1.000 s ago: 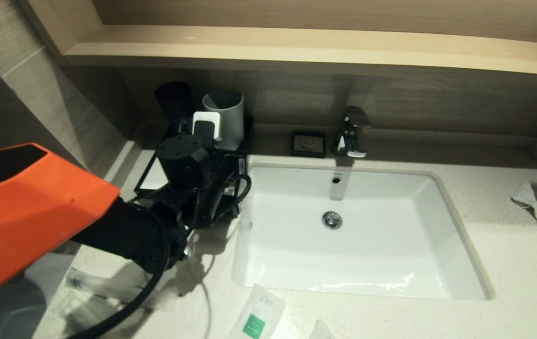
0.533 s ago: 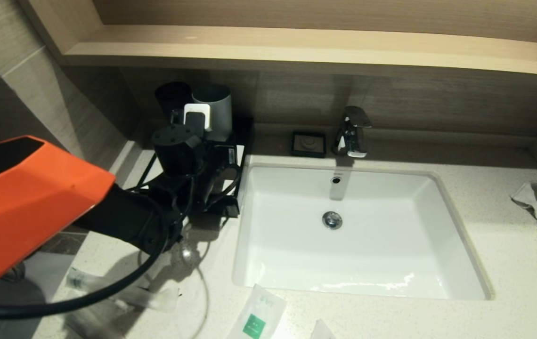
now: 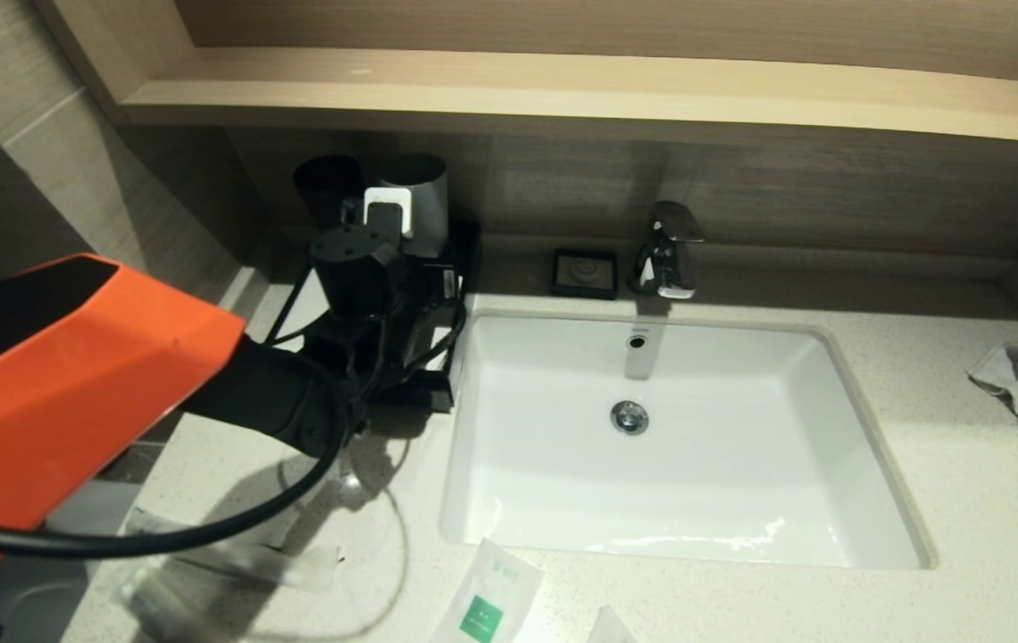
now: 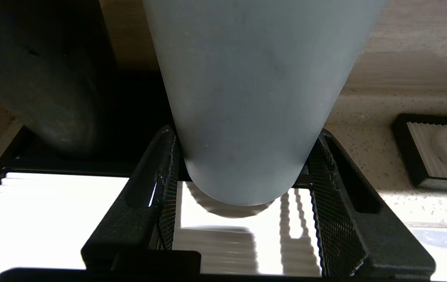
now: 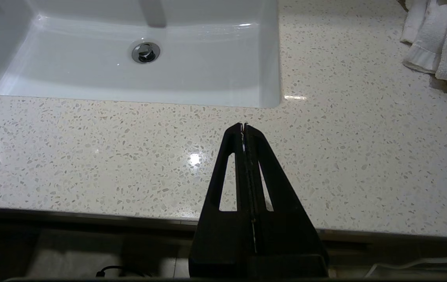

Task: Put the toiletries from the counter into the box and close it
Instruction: Place the cup on the storage box

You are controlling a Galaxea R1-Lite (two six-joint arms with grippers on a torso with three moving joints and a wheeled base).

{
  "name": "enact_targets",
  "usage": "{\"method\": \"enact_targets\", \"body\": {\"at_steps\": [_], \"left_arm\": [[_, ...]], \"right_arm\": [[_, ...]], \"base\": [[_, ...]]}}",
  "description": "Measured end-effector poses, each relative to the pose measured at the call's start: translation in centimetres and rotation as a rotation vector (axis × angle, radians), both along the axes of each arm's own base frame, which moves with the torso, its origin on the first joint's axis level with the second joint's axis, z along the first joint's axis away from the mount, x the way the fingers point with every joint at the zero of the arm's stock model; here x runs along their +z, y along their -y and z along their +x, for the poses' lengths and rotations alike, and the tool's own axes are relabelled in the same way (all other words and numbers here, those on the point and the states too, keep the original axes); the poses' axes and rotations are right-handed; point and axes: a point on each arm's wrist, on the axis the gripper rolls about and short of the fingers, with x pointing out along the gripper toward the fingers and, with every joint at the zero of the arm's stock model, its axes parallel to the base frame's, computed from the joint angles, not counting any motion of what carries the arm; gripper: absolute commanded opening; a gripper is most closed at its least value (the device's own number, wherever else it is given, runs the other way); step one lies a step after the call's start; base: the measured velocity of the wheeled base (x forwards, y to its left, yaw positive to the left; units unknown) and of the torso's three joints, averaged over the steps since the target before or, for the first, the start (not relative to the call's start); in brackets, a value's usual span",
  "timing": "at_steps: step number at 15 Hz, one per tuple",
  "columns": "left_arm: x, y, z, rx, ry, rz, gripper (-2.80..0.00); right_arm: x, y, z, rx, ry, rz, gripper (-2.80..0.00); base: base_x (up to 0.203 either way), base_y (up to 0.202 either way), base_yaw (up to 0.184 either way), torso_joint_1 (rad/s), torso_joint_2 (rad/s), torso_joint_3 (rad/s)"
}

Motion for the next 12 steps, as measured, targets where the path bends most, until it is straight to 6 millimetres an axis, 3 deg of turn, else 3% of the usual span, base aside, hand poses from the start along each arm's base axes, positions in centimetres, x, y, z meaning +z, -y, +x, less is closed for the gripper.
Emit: {"method": "enact_targets", "body": {"at_steps": [12], "left_arm": [[0.3,0.6,2.7,0.019,0.027,-0.013,-2.80]], "right_arm": [[0.0,0.0,0.0,0.000,0.000,-0.001,-2.80]], "base": [[0.000,0.000,0.000,0.000,0.00,0.000]]}}
